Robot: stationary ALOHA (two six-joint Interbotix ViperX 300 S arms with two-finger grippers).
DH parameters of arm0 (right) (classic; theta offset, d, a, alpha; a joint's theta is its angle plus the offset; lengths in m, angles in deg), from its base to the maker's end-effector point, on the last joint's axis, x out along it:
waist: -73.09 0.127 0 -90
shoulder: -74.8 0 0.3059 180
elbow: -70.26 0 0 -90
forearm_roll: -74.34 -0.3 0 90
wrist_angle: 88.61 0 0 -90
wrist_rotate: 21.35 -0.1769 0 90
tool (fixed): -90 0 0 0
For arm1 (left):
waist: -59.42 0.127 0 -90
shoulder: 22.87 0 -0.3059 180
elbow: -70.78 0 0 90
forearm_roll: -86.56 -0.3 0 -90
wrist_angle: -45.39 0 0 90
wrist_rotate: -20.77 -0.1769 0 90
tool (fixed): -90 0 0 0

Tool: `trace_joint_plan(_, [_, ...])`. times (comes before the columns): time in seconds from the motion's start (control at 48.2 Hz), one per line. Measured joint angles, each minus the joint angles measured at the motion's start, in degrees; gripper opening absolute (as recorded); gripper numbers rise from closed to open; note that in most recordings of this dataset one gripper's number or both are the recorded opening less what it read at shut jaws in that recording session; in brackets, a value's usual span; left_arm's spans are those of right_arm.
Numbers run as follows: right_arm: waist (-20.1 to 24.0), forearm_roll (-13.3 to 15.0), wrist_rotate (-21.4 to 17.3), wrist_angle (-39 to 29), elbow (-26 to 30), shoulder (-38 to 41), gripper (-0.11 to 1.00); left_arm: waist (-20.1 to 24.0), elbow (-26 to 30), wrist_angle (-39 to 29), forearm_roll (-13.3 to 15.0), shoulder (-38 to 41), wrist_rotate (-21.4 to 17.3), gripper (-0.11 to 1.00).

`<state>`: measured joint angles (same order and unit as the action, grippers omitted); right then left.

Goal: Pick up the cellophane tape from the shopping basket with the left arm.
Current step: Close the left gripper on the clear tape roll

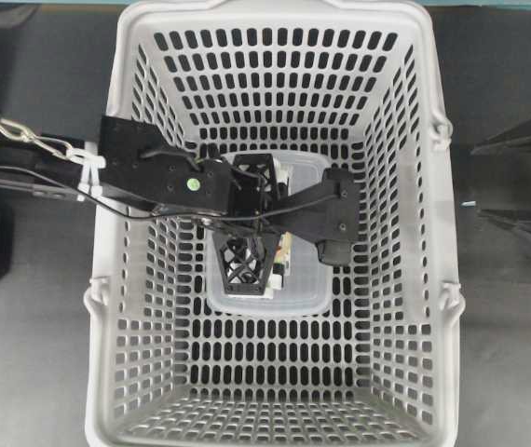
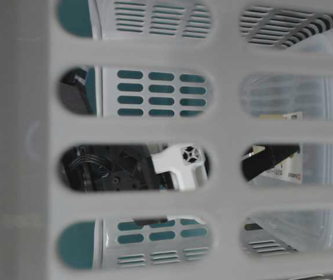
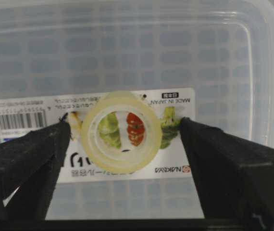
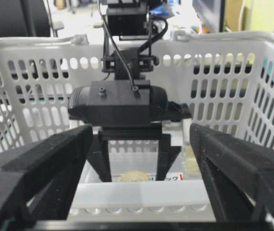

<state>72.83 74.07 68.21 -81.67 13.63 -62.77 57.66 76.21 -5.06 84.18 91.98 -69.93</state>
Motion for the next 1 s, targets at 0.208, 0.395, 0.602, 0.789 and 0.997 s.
trace_joint_plan(0.208, [-0.09,0.0,-0.09,0.09,0.0,0.0,0.78,-0.09,0.18,-0.09,0.0,0.0,0.18,0.57])
trace_joint_plan(0.395, [-0.09,0.0,-0.09,0.0,0.0,0.0,0.78,-0.62,0.62,-0.35,0.0,-0.79,-0.18,0.5])
trace_joint_plan(0.602, [-0.09,0.0,-0.09,0.09,0.0,0.0,0.78,-0.79,5.71,-6.24,0.0,-4.57,-0.26,0.5])
trace_joint_plan(0.789, [0.0,0.0,-0.18,0.0,0.0,0.0,0.78,-1.14,14.68,-19.34,-0.09,-5.62,-0.09,0.5])
trace_joint_plan(0.997, [0.09,0.0,-0.18,0.0,0.0,0.0,0.78,-1.14,22.15,-28.13,0.0,-5.62,0.53,0.5])
